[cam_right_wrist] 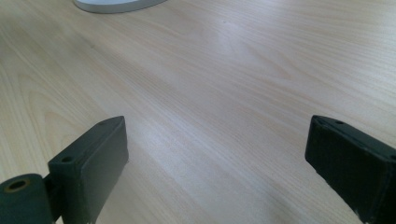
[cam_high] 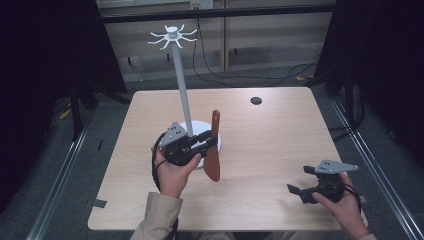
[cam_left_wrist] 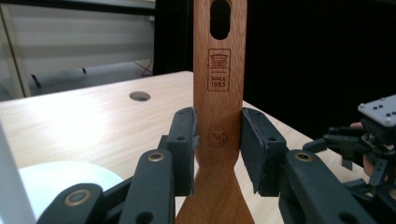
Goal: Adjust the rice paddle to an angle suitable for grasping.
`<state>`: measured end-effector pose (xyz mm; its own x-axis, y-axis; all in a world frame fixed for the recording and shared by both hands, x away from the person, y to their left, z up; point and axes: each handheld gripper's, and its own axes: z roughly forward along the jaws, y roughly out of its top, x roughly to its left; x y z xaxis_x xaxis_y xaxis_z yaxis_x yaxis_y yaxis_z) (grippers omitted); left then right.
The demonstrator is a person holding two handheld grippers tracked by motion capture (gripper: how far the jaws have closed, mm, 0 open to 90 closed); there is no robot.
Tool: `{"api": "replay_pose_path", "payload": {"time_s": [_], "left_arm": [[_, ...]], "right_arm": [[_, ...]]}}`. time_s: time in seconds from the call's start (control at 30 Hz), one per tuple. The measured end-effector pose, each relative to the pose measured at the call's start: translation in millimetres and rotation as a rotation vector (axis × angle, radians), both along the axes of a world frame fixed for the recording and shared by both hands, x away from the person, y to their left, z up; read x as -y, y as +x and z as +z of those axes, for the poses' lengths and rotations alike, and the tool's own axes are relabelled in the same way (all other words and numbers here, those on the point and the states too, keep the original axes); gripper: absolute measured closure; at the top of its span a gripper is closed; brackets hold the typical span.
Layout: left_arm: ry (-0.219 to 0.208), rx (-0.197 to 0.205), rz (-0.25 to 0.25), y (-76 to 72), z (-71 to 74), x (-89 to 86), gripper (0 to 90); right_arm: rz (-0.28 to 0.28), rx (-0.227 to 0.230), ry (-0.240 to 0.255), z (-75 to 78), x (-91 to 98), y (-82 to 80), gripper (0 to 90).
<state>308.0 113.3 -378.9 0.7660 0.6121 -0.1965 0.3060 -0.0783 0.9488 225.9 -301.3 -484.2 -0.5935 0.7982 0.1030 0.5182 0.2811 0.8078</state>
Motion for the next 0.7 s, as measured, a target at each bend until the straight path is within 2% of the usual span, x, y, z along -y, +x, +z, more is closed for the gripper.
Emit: {"api": "replay_pose_path", "payload": {"time_s": [0.1, 0.17, 0.23, 0.3, 0.5, 0.63, 0.67, 0.7], "left_arm": [[-0.007, 0.013, 0.001, 0.2, 4.7, -3.0, 66.4], [-0.017, 0.021, 0.026, -1.4, 12.4, -6.6, 66.5], [-0.012, 0.029, 0.022, -1.0, 15.0, -8.6, 66.4], [-0.029, 0.038, 0.039, -1.1, 21.4, -12.0, 66.4], [-0.022, 0.062, 0.064, -0.6, 33.7, -21.6, 66.4], [-0.024, 0.062, 0.078, -0.1, 39.8, -26.0, 66.4], [-0.041, 0.065, 0.086, 0.1, 43.2, -27.3, 66.4], [-0.023, 0.067, 0.083, 0.5, 45.3, -29.4, 66.4]], "right_arm": [[-0.003, 0.0, 0.003, 0.4, -0.9, -0.1, 5.8], [-0.003, 0.005, 0.003, 1.1, -1.5, 0.2, 5.8], [-0.006, 0.003, 0.006, 1.4, -2.0, 0.1, 5.9], [-0.001, 0.004, 0.007, 1.8, -2.4, 0.4, 5.9], [-0.003, 0.007, 0.013, 2.4, -3.1, 0.9, 5.8], [-0.004, 0.007, 0.013, 2.6, -2.7, 1.0, 5.7], [-0.002, 0.01, 0.012, 2.4, -2.8, 1.3, 5.5], [-0.001, 0.01, 0.011, 2.4, -3.1, 1.3, 5.4]]}}
